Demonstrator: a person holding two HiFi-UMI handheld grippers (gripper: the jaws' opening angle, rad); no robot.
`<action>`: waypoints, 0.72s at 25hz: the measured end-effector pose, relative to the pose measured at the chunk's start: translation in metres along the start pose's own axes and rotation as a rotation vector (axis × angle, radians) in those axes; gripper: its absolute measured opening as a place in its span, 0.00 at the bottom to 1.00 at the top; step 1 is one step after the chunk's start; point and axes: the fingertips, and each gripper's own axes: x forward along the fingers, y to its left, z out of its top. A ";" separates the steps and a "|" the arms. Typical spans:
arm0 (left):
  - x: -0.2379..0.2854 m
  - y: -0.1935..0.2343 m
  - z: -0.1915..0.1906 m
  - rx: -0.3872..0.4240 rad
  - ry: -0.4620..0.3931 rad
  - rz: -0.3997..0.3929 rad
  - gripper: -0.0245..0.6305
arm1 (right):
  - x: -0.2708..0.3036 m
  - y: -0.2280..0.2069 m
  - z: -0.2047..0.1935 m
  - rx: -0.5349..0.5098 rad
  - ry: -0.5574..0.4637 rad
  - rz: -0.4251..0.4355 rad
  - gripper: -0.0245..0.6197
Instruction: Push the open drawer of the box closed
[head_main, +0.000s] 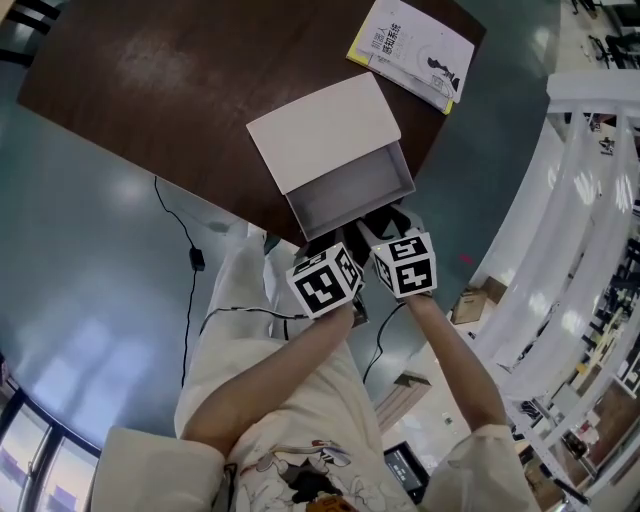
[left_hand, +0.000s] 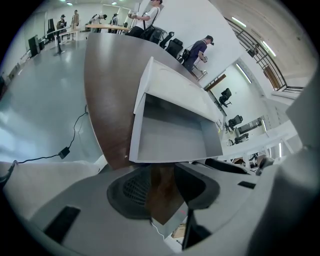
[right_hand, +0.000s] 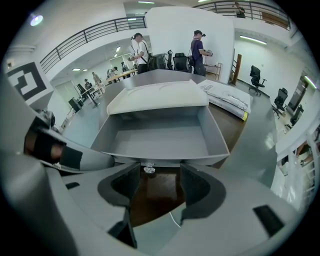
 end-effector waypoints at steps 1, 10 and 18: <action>0.000 0.000 0.000 0.003 0.000 0.001 0.27 | 0.000 0.000 0.000 0.006 0.003 -0.003 0.43; 0.003 -0.003 0.016 0.005 -0.025 0.000 0.27 | 0.004 -0.002 0.018 -0.003 -0.017 -0.017 0.43; 0.000 -0.003 0.031 -0.002 -0.038 -0.002 0.27 | 0.007 -0.001 0.033 -0.009 -0.017 -0.014 0.43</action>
